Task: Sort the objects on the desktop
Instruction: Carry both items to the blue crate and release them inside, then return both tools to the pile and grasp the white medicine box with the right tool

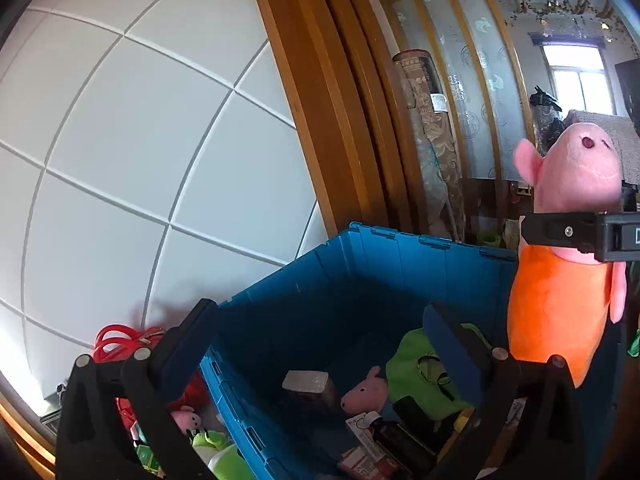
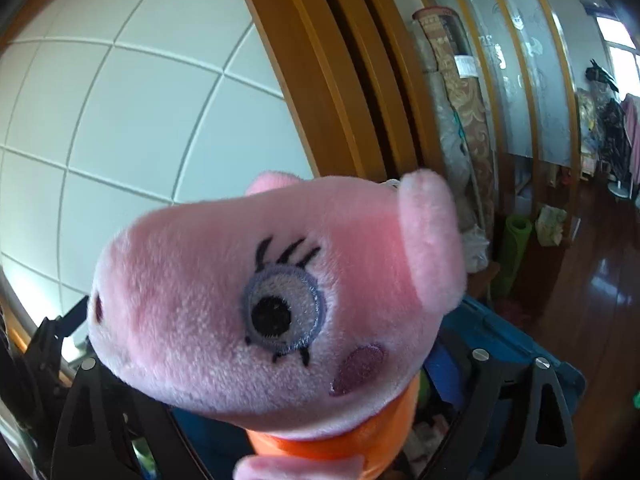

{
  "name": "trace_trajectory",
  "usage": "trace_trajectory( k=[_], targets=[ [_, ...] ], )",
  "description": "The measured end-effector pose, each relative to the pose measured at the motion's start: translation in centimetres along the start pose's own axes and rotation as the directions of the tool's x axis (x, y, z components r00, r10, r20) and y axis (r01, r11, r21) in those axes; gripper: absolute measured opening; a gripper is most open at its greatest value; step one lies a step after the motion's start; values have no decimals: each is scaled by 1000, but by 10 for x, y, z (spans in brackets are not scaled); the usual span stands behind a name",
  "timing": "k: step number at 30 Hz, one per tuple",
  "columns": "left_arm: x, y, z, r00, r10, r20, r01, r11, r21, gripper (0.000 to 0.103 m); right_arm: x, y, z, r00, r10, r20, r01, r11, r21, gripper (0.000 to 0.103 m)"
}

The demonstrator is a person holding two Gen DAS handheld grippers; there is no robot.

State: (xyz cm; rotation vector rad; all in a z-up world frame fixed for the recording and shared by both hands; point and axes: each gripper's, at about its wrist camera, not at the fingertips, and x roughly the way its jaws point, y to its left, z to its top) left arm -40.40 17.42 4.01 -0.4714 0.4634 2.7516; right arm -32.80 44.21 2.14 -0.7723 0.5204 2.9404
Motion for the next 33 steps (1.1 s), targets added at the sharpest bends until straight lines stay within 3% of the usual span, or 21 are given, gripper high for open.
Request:
trace_trajectory(
  k=[2, 4, 6, 9, 11, 15, 16, 17, 18, 20, 21, 23, 26, 28, 30, 33],
  targets=[
    [-3, -2, -10, 1000, 7, -13, -7, 1000, -3, 103, 19, 11, -1, 996, -15, -91, 8, 996, -84, 101],
    [5, -6, -8, 1000, 12, -13, -12, 1000, -8, 103, 48, 11, -1, 973, -38, -229, 2, 988, -155, 100],
    [2, -6, -12, 1000, 16, -7, -16, 1000, -14, 103, 58, 9, -3, 967, -44, -250, 5, 988, -155, 100],
    [-7, -3, -17, 1000, 22, -2, -22, 1000, -20, 103, 71, 20, -6, 952, -80, -294, 5, 969, -247, 100],
    [-13, 0, -20, 1000, 26, 8, -26, 999, -27, 103, 68, 44, -17, 941, -80, -328, -15, 960, -278, 100],
    [-22, 7, -20, 999, 32, 17, -31, 997, -67, 103, 56, 70, -22, 966, -6, -260, -39, 985, -170, 103],
    [-26, 9, -21, 999, 34, 22, -33, 997, -70, 103, 64, 77, -24, 956, -46, -289, -11, 981, -193, 102],
    [-30, 10, -22, 999, 31, 32, -28, 997, -69, 103, 76, 81, -30, 923, -101, -371, 7, 969, -247, 101],
    [-34, 11, -23, 999, 30, 40, -28, 998, -64, 103, 75, 83, -35, 910, -88, -404, -20, 966, -257, 101],
    [-40, 12, -25, 998, 45, 54, -42, 998, -55, 103, 59, 81, -50, 906, -39, -422, -74, 966, -248, 100],
    [-43, 13, -25, 997, 46, 64, -42, 998, -56, 103, 50, 81, -56, 909, -47, -414, -64, 966, -251, 100],
    [-48, 15, -25, 996, 59, 69, -55, 997, -60, 103, 34, 83, -47, 937, -57, -344, -38, 964, -264, 100],
    [-61, 24, -30, 994, 78, 82, -72, 994, -81, 103, 10, 93, -22, 969, -10, -245, -34, 984, -174, 100],
    [-71, 33, -38, 991, 107, 83, -98, 990, -104, 103, 2, 99, -12, 979, 76, -190, -111, 978, -178, 101],
    [-83, 45, -48, 985, 151, 82, -140, 982, -130, 103, -20, 119, -22, 989, 112, -92, -131, 966, -222, 102],
    [-104, 65, -69, 975, 208, 82, -194, 969, -153, 103, -47, 145, -46, 984, 173, 33, -159, 953, -259, 102]
  ],
)
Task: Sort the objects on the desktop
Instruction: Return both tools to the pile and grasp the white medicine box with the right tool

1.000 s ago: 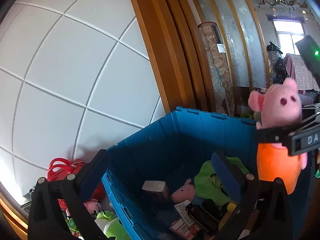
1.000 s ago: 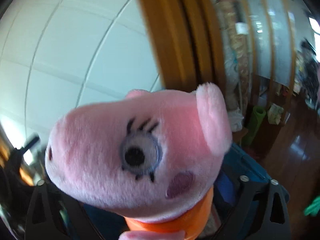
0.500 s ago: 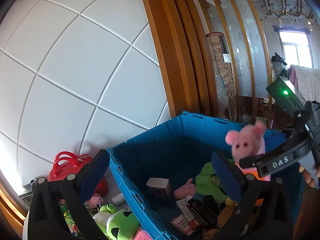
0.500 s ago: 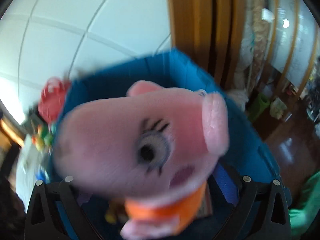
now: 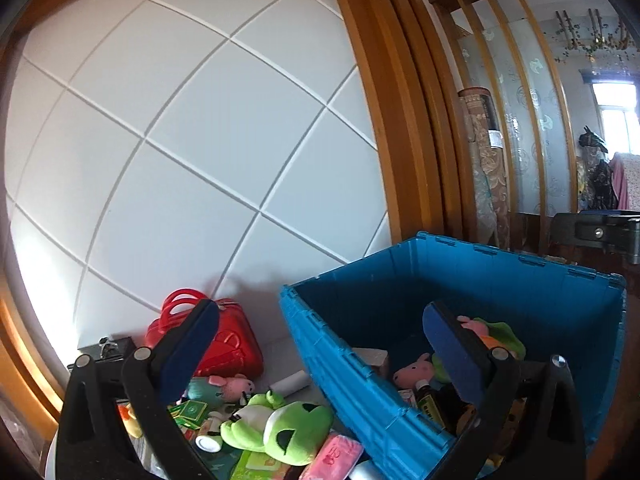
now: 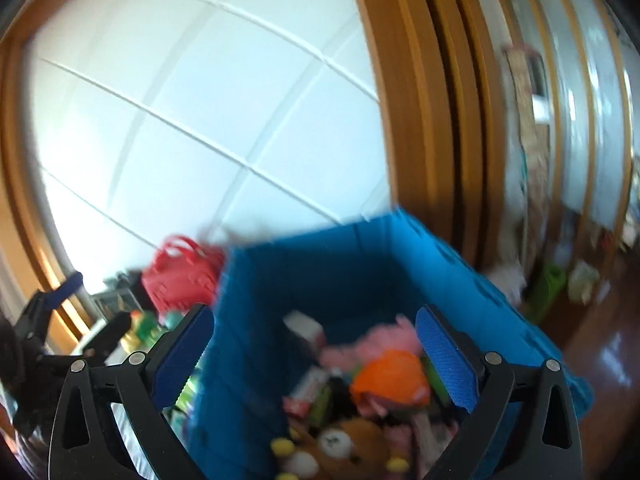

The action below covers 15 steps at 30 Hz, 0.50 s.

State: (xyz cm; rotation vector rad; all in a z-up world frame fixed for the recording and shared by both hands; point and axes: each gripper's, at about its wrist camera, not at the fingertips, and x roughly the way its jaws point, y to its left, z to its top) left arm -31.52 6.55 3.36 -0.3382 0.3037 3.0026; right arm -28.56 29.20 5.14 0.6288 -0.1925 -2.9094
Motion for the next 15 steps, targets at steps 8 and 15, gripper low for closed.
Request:
trace_trajectory(
  k=[8, 15],
  targets=[
    [-45, 94, -44, 982, 189, -9, -189, 982, 10, 103, -11, 99, -29, 979, 140, 147, -121, 984, -133, 102],
    [-92, 212, -75, 938, 347, -12, -347, 937, 37, 103, 17, 200, -56, 950, 301, 90, -287, 948, -139, 102]
  ],
)
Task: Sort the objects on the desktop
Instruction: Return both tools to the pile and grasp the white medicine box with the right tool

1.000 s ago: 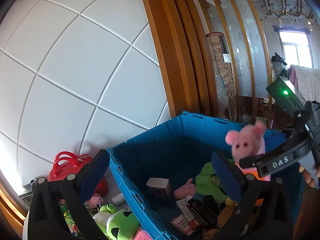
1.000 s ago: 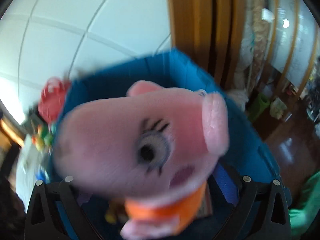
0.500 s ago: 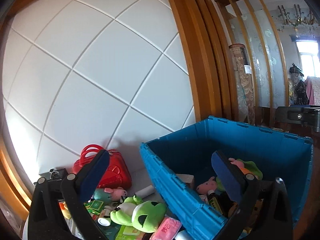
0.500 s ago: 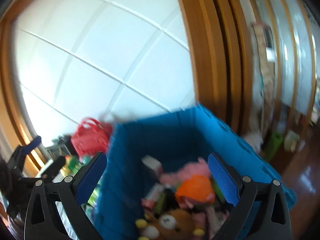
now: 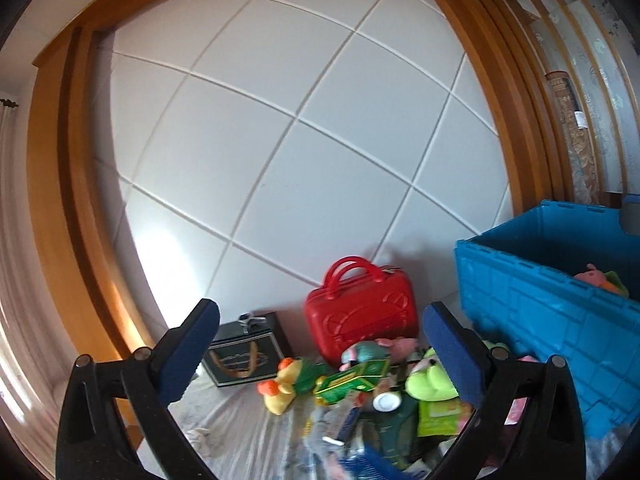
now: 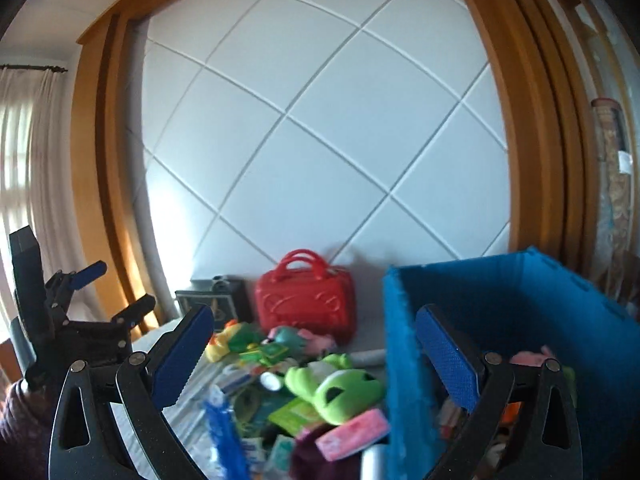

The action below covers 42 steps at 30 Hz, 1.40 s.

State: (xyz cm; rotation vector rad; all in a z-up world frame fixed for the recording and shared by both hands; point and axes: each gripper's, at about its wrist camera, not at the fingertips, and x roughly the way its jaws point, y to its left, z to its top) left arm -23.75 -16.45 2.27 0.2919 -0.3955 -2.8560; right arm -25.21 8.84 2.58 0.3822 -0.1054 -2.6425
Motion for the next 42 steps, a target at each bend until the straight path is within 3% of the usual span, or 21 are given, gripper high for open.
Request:
trace_trajectory(
  k=[7, 11, 15, 18, 24, 29, 35, 40, 42],
  targets=[
    [15, 89, -33, 997, 70, -39, -71, 997, -27, 103, 87, 62, -42, 982, 137, -133, -121, 985, 119, 103],
    [28, 112, -47, 994, 75, -73, -80, 994, -68, 103, 133, 99, -69, 961, 184, -208, -168, 982, 92, 103],
    [39, 125, -56, 993, 81, -80, -90, 989, -119, 103, 186, 147, -102, 919, 279, -279, -281, 959, 32, 102],
    [57, 129, -64, 990, 106, -96, -117, 986, -118, 103, 230, 180, -134, 880, 305, -363, -316, 948, 30, 98],
    [93, 142, -92, 981, 98, -165, -118, 986, -118, 103, 322, 209, -210, 801, 268, -535, -276, 959, 67, 88],
    [127, 151, -114, 976, 80, -203, -107, 986, -129, 103, 405, 187, -260, 727, 174, -664, -110, 984, 137, 78],
    [162, 157, -142, 965, 52, -257, -97, 982, -165, 103, 439, 195, -273, 697, 49, -715, -62, 998, 7, 70],
    [183, 157, -162, 952, 32, -304, -88, 981, -175, 103, 463, 206, -277, 694, -56, -718, -50, 991, -126, 73],
    [190, 154, -167, 946, 27, -324, -86, 982, -170, 103, 476, 217, -286, 665, -149, -731, -57, 967, -249, 73]
  ],
)
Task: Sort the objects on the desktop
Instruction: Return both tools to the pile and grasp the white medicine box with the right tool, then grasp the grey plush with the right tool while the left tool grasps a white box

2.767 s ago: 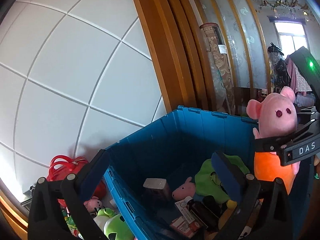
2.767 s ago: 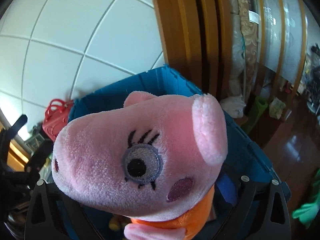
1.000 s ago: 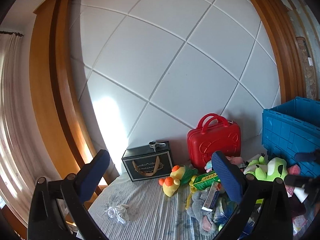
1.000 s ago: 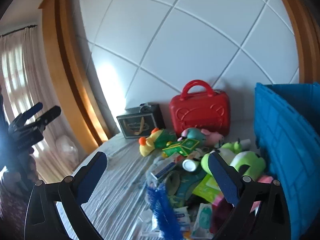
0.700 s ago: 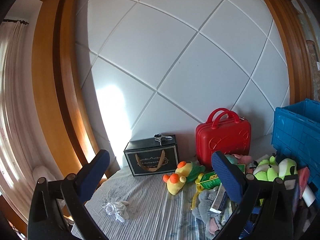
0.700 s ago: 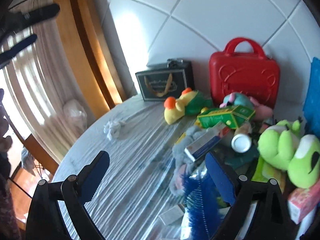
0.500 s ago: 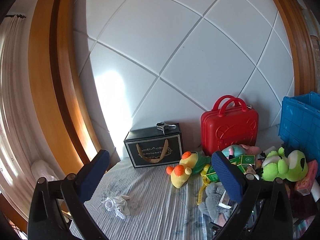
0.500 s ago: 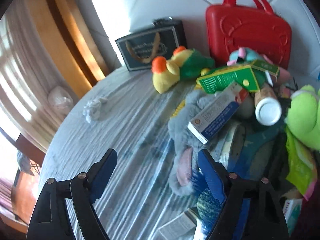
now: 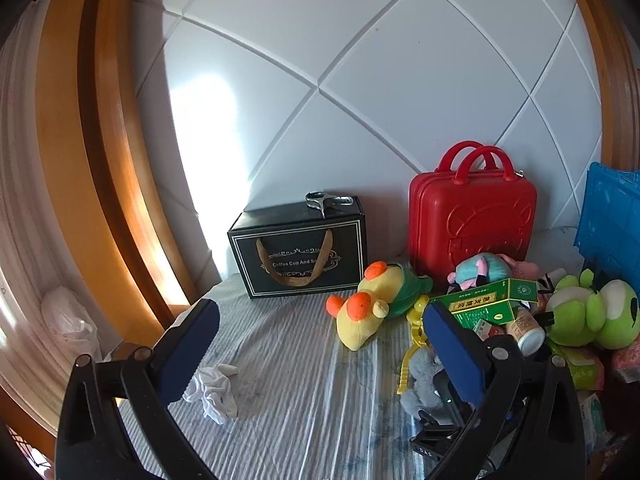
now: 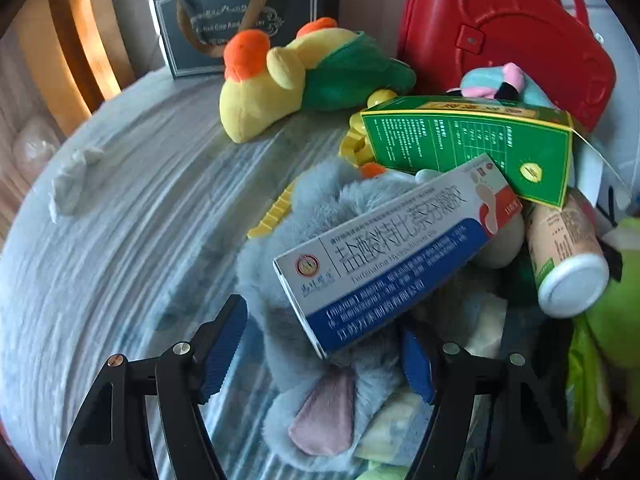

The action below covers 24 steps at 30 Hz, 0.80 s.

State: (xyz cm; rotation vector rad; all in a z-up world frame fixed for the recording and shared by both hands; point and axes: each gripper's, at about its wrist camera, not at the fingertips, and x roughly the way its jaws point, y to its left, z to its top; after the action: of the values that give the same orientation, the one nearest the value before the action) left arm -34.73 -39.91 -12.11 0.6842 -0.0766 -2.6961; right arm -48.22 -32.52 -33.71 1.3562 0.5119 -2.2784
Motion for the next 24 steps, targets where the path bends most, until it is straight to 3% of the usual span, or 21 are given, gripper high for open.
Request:
trace_trajectory(
  k=[2, 4, 5, 7, 9, 11, 14, 15, 17, 21, 23, 24],
  targets=[
    [3, -1, 0, 1000, -3, -14, 3, 1000, -3, 103, 12, 23, -1, 997, -82, -14, 79, 986, -144, 70],
    [2, -2, 0, 1000, -9, -10, 9, 1000, -2, 103, 10, 34, -8, 991, -129, 18, 129, 960, -248, 45],
    [1, -1, 1, 1000, -6, -4, 6, 1000, 3, 103, 4, 35, -11, 994, -105, 28, 109, 958, -265, 43],
    [-2, 0, 4, 1000, 3, 3, -3, 1000, 5, 103, -11, 33, -16, 999, 29, 16, -23, 966, -257, 40],
    [-6, 3, 7, 1000, 3, 12, -3, 1000, 3, 103, -23, 35, -24, 989, 143, -19, -144, 957, -253, 40],
    [-8, 3, 9, 1000, 7, 18, -7, 1000, 17, 103, -35, 39, -37, 960, 275, -55, -281, 933, -223, 39],
    [-5, 4, 8, 1000, 16, 4, -16, 999, 30, 103, -44, 42, -53, 909, 404, -99, -416, 895, -162, 39],
    [-4, 4, 7, 1000, 14, 1, -14, 1000, 27, 103, -47, 42, -60, 902, 416, -111, -429, 892, -143, 40],
    [-1, 4, 5, 1000, 3, -14, -2, 1000, 9, 103, -46, 46, -68, 918, 377, -122, -394, 902, -176, 41],
    [2, -3, 1, 1000, -29, -7, 29, 999, 32, 103, -36, 63, -68, 936, 324, -137, -348, 907, -238, 59],
    [11, -8, -5, 999, -35, -5, 36, 998, 56, 103, -29, 74, -74, 951, 279, -130, -305, 912, -274, 55],
    [20, -11, -11, 999, -35, -26, 36, 997, 64, 103, -30, 74, -75, 948, 293, -122, -315, 914, -255, 48]
  ],
)
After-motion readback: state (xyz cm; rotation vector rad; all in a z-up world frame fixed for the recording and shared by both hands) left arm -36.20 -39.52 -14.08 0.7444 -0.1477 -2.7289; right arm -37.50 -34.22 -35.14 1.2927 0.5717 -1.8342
